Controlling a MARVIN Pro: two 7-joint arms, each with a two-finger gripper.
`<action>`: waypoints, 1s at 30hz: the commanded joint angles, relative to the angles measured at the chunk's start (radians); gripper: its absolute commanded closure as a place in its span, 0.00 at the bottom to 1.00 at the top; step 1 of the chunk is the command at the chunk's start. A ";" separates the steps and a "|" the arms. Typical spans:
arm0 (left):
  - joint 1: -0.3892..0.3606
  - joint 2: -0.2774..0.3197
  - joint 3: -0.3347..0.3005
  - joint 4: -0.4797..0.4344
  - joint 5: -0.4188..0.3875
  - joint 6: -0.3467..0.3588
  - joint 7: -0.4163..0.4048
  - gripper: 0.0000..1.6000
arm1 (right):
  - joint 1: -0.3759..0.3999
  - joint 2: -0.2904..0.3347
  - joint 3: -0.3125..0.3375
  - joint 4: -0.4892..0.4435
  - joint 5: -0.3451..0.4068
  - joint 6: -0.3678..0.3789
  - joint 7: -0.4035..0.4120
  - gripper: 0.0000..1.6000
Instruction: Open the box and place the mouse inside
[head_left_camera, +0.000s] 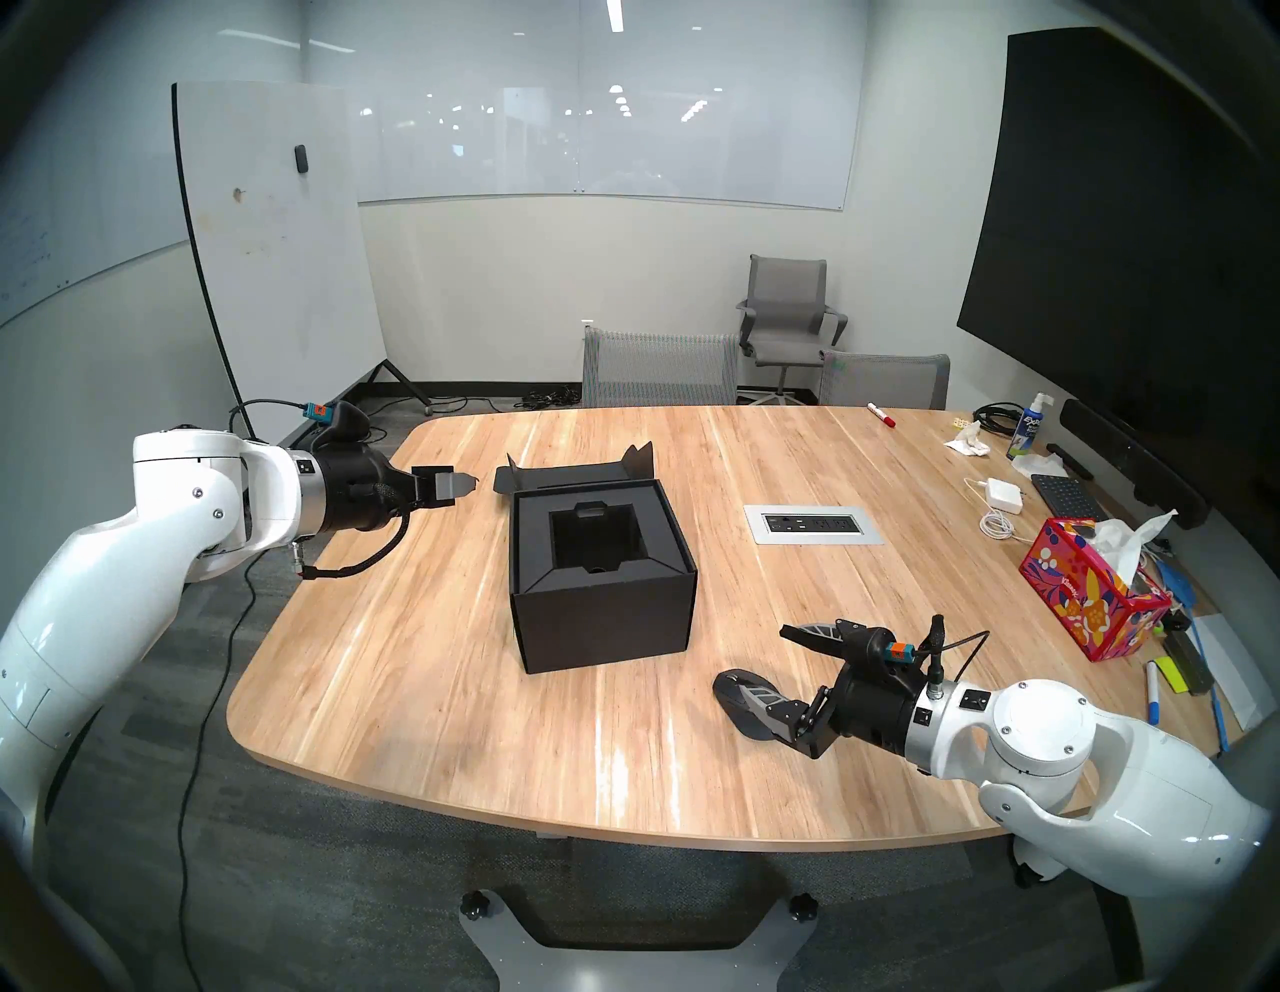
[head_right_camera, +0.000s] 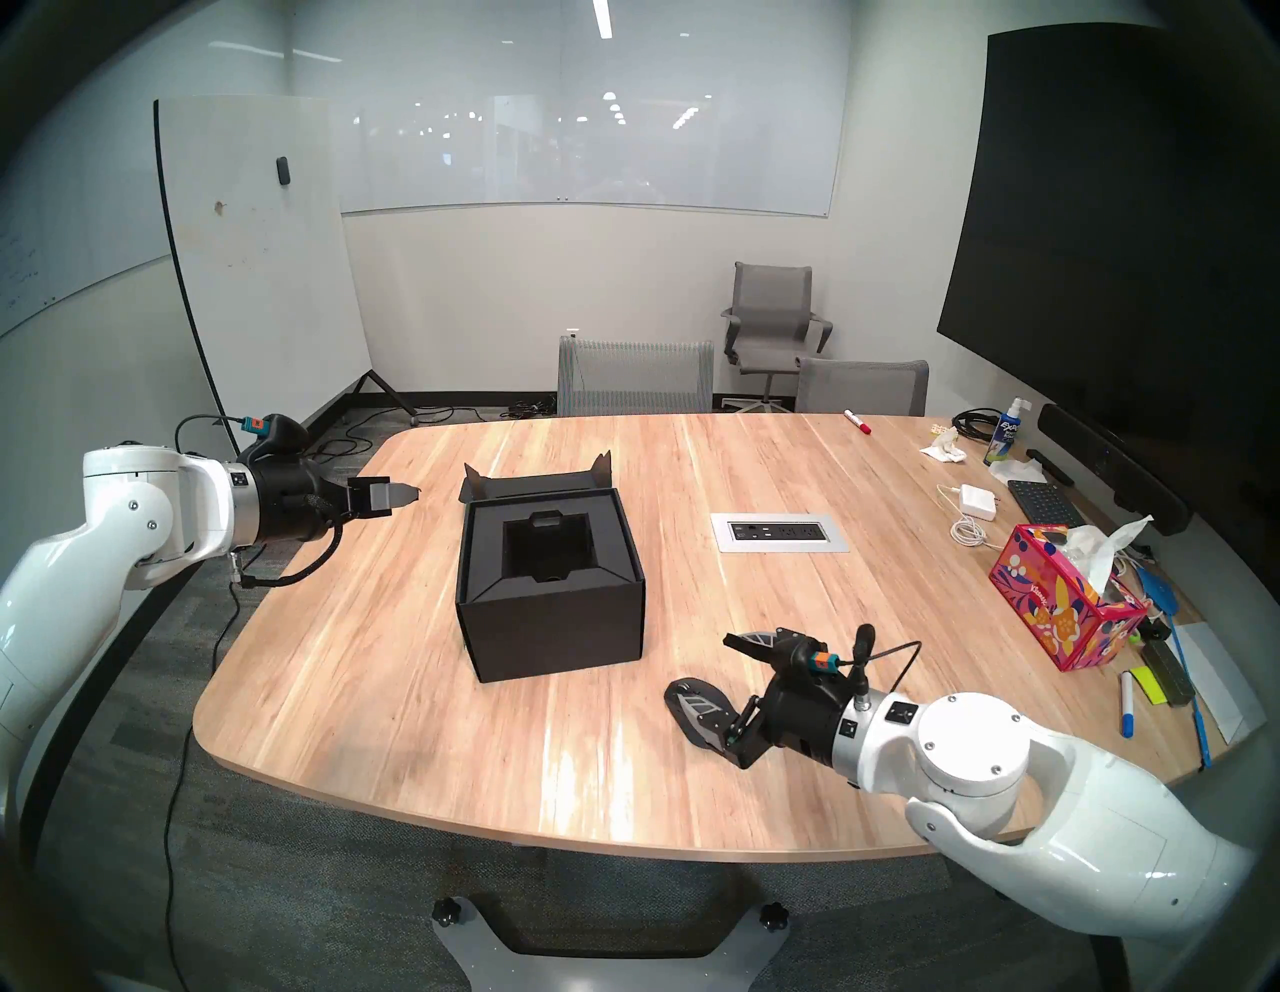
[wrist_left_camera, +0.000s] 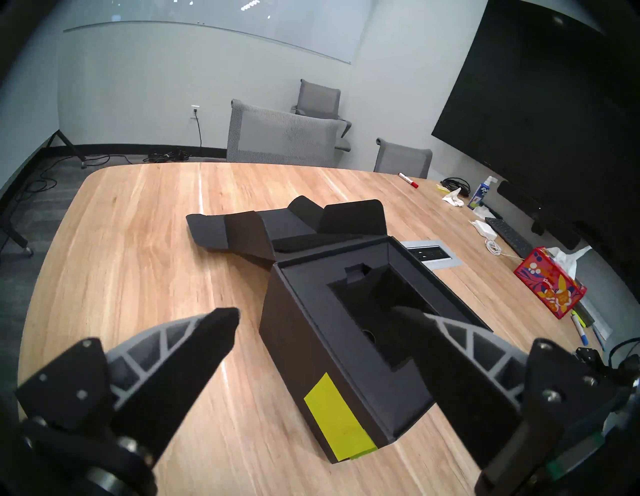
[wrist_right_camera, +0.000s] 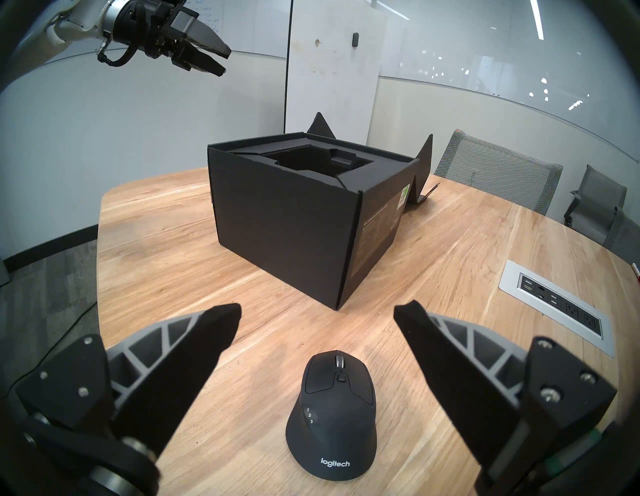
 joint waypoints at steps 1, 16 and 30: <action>0.020 0.035 -0.019 0.002 0.064 -0.092 -0.114 0.00 | 0.007 -0.003 0.003 -0.014 -0.002 -0.006 0.002 0.00; 0.073 0.095 -0.002 0.067 0.194 -0.325 -0.384 0.00 | 0.007 -0.002 0.004 -0.015 -0.002 -0.008 0.001 0.00; 0.094 0.195 0.033 0.129 0.288 -0.506 -0.631 0.00 | 0.006 -0.002 0.004 -0.015 -0.003 -0.008 0.001 0.00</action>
